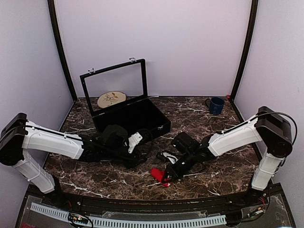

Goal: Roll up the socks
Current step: Pick up the sock from the center of the board.

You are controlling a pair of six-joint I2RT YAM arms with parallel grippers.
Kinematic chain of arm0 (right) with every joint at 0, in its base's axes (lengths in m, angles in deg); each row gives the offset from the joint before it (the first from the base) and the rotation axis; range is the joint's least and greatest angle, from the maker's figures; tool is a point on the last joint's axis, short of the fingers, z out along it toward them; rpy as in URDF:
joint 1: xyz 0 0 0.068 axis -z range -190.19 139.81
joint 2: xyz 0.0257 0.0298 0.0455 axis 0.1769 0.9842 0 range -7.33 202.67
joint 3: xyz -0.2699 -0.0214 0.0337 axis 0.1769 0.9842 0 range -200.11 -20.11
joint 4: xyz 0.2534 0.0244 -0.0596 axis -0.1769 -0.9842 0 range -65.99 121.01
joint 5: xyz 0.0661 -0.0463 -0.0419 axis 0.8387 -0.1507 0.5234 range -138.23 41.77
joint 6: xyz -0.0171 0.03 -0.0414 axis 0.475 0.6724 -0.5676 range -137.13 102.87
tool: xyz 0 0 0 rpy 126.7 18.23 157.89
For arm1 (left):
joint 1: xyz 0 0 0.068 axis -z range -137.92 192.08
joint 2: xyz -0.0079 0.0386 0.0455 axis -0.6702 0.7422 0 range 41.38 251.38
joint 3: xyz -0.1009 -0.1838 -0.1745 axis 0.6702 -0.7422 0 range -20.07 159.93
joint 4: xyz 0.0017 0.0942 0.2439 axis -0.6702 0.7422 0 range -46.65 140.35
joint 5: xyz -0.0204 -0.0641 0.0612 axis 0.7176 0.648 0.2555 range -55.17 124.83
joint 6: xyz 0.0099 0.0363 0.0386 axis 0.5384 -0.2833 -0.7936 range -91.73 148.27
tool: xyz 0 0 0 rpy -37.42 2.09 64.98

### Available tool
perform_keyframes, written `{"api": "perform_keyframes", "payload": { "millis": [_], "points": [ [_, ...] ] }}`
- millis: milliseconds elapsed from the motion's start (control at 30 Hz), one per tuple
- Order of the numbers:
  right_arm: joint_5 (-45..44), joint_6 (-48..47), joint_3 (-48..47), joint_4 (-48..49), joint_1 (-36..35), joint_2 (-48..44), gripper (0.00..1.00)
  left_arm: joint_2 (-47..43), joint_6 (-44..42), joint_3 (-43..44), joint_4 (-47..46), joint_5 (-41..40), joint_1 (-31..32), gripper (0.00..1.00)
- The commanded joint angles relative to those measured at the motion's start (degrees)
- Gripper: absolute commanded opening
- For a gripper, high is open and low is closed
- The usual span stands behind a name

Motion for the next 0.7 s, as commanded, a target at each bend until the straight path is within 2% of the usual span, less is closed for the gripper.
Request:
{"api": "perform_keyframes", "payload": {
  "millis": [0, 167, 467, 667],
  "points": [
    [3.8, 1.6, 0.8, 0.4, 1.4, 2.6, 0.00, -1.5, -10.3, -0.4, -1.4, -2.1, 4.2, 0.44],
    [7.3, 6.7, 2.8, 3.6, 2.2, 1.3, 0.00, -0.2, -22.2, -0.2, -2.0, -3.2, 9.2, 0.46],
    [12.5, 12.0, 5.3, 5.6, 4.2, -0.7, 0.00, 5.5, -36.8, 2.1, -1.9, -6.0, 13.4, 0.48],
    [14.3, 13.4, 7.3, 6.4, 5.5, -1.0, 0.00, 9.6, -44.2, 1.9, -6.0, -9.5, 16.0, 0.48]
  ]
}}
